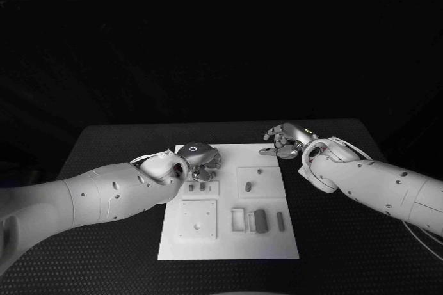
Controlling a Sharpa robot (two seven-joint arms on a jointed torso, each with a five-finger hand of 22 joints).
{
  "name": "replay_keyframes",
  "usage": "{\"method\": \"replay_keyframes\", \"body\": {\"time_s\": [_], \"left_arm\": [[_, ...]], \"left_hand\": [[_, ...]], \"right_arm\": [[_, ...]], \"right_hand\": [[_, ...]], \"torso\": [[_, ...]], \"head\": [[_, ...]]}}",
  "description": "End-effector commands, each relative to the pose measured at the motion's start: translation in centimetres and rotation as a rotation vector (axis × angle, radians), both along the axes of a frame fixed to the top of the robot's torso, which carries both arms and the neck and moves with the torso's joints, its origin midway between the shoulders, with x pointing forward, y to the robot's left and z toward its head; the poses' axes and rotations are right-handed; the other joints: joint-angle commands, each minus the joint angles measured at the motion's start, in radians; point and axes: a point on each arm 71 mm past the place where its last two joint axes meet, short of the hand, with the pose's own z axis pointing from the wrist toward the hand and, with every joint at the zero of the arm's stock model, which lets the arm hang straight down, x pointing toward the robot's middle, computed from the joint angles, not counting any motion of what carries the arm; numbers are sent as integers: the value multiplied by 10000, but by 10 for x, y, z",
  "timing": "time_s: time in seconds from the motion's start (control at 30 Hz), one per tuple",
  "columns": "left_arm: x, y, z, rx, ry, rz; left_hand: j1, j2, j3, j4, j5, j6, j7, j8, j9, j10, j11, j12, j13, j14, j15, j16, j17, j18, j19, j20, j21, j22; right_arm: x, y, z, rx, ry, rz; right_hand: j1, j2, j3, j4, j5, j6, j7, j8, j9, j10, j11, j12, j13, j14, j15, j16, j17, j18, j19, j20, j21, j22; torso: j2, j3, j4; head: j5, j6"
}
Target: Assemble the parts on the task board
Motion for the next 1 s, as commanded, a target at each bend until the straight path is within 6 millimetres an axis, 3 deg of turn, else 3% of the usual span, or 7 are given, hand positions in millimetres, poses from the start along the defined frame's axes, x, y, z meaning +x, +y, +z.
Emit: {"method": "replay_keyframes", "body": {"time_s": [0.03, 0.33, 1.0], "left_arm": [[0, -2, -1, 219, 120, -123], [3, -2, -4, 401, 192, -70], [6, -3, -12, 533, 262, 13]], "left_hand": [[-50, -43, 57, 26, -21, -43, 53, -44, -26, -58, 21, -12, -24, 68, 40, 42, 16, 344, 84, 24, 20, 22], [-40, -11, 57, 7, -23, -181, 31, -130, -141, 439, -99, 148, 6, 181, -70, 131, 94, 350, 204, -41, 45, 152], [-52, 16, 40, 10, -25, -31, 103, -59, -170, 444, -106, 83, 5, 220, -79, 203, 159, 332, 263, -76, 48, 252]], "right_arm": [[0, 1, 0, -31, 56, 119], [0, 2, 0, -31, 60, 126], [-1, 2, 0, -27, 65, 145]], "right_hand": [[-87, -7, 62, -19, -3, -222, 275, -39, 13, -85, -8, 37, -12, -78, 0, 39, -9, 304, -21, -64, 26, 16], [-88, -6, 65, -18, -3, -223, 275, -39, 14, -86, -8, 40, -14, -78, 0, 40, -11, 304, -22, -64, 27, 16], [-90, -3, 74, -19, -3, -222, 275, -37, 18, -89, -8, 46, -20, -80, 0, 45, -16, 304, -24, -65, 29, 16]], "torso": [[-2, 6, -3], [-6, -8, 16], [-2, -11, 9]], "head": [[3, -7], [-8, -16], [-35, -33]]}}
